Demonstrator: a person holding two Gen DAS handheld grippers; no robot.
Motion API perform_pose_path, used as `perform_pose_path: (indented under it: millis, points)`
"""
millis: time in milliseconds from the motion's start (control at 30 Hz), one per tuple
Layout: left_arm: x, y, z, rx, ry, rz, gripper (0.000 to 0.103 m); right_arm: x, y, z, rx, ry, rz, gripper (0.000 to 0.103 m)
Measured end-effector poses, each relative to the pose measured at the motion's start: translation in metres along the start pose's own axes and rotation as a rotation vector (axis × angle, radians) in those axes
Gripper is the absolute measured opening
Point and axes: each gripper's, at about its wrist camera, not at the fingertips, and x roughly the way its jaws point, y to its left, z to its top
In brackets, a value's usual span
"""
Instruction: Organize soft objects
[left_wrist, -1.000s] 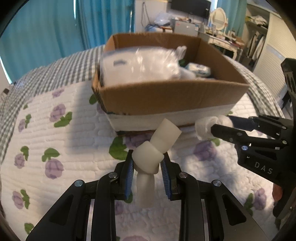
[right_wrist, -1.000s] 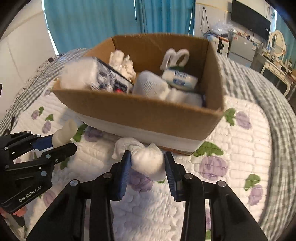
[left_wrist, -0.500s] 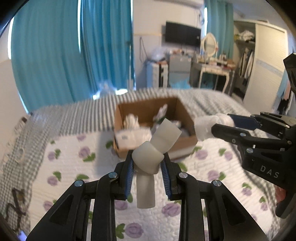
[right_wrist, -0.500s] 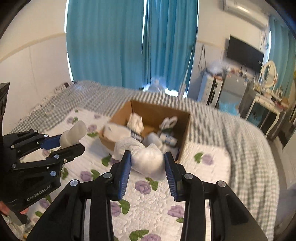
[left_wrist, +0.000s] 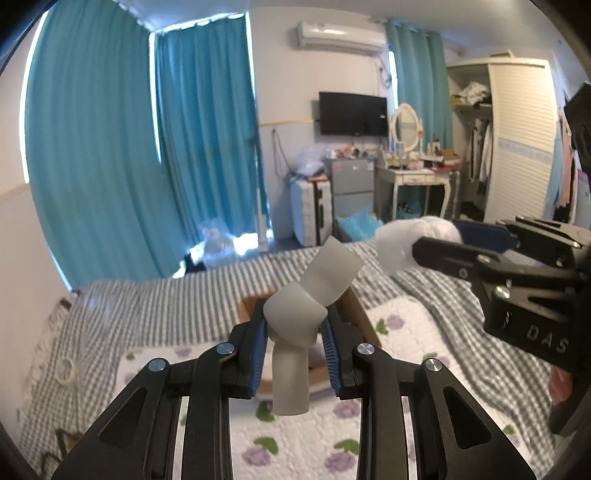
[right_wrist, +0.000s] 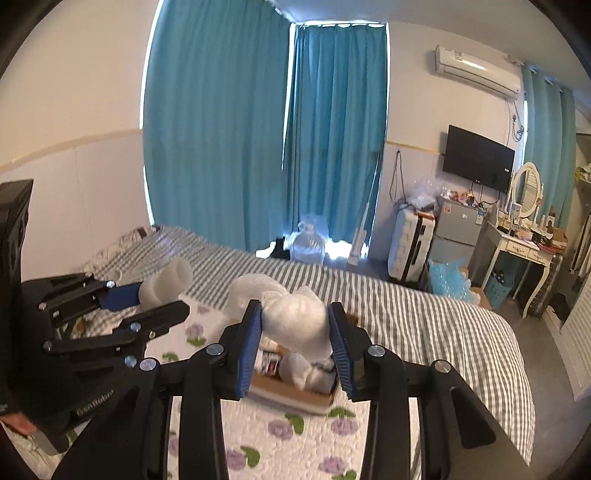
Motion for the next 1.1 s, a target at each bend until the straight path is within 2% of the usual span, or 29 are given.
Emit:
perform_pose_path:
  millis: [67, 133, 367, 500, 733, 967, 1000, 1067, 1100]
  points:
    - [0.011, -0.001, 0.009, 0.036, -0.020, 0.031, 0.027, 0.006, -0.007, 0.011, 0.014, -0.013, 0.004, 0.036]
    - [0.025, 0.000, 0.016, 0.050, -0.025, 0.026, 0.027, 0.018, -0.015, 0.021, 0.026, -0.020, 0.005, 0.036]
    - [0.100, 0.005, 0.026, 0.029, 0.028, 0.007, 0.027, 0.094, -0.042, 0.032, 0.082, 0.018, 0.015, 0.036]
    - [0.154, 0.014, 0.018, -0.010, 0.101, -0.017, 0.027, 0.151, -0.058, 0.014, 0.123, 0.084, 0.019, 0.036]
    - [0.224, 0.011, -0.018, -0.037, 0.226, -0.041, 0.027, 0.241, -0.077, -0.043, 0.174, 0.238, 0.007, 0.036]
    - [0.253, 0.013, -0.040, -0.063, 0.299, -0.070, 0.029, 0.273, -0.089, -0.069, 0.213, 0.234, 0.023, 0.037]
    - [0.252, 0.013, -0.040, -0.067, 0.294, -0.080, 0.032, 0.275, -0.090, -0.069, 0.219, 0.232, 0.023, 0.040]
    - [0.249, 0.013, -0.040, -0.074, 0.278, -0.097, 0.032, 0.277, -0.088, -0.069, 0.231, 0.235, 0.007, 0.059]
    - [0.247, 0.012, -0.039, -0.071, 0.277, -0.087, 0.035, 0.275, -0.088, -0.069, 0.237, 0.231, -0.001, 0.064]
